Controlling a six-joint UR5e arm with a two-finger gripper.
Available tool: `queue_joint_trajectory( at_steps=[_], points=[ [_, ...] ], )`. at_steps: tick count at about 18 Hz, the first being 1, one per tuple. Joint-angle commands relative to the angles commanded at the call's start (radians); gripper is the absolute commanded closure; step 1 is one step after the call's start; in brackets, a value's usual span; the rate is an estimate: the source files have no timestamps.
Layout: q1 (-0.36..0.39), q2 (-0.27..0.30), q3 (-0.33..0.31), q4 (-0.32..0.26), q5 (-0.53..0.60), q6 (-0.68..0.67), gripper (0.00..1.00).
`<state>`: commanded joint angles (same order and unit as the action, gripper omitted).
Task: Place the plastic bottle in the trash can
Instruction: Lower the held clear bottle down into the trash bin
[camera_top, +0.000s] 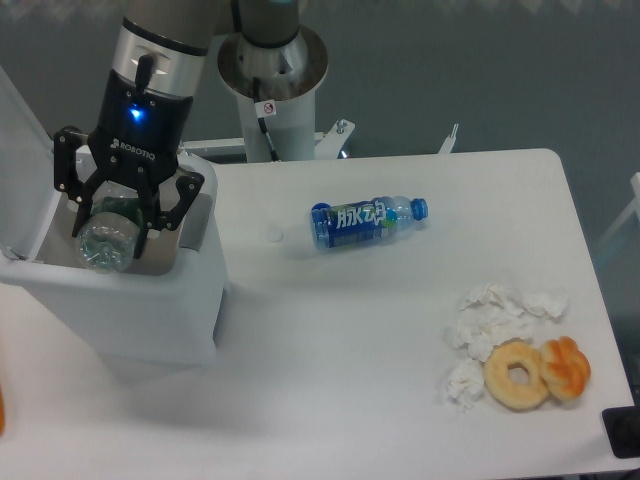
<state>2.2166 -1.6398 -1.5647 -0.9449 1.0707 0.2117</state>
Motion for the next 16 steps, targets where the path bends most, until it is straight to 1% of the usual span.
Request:
queue_joint_trajectory(
  at_steps=[12, 13, 14, 16],
  points=[
    [-0.005, -0.014, -0.005, 0.000, 0.002, 0.002, 0.36],
    [-0.005, -0.014, -0.005, 0.000, 0.002, 0.002, 0.35],
    [-0.005, -0.014, -0.005, 0.002, 0.002, 0.002, 0.32],
    [-0.006, -0.015, -0.008, 0.000, 0.002, 0.003, 0.31]
  ],
)
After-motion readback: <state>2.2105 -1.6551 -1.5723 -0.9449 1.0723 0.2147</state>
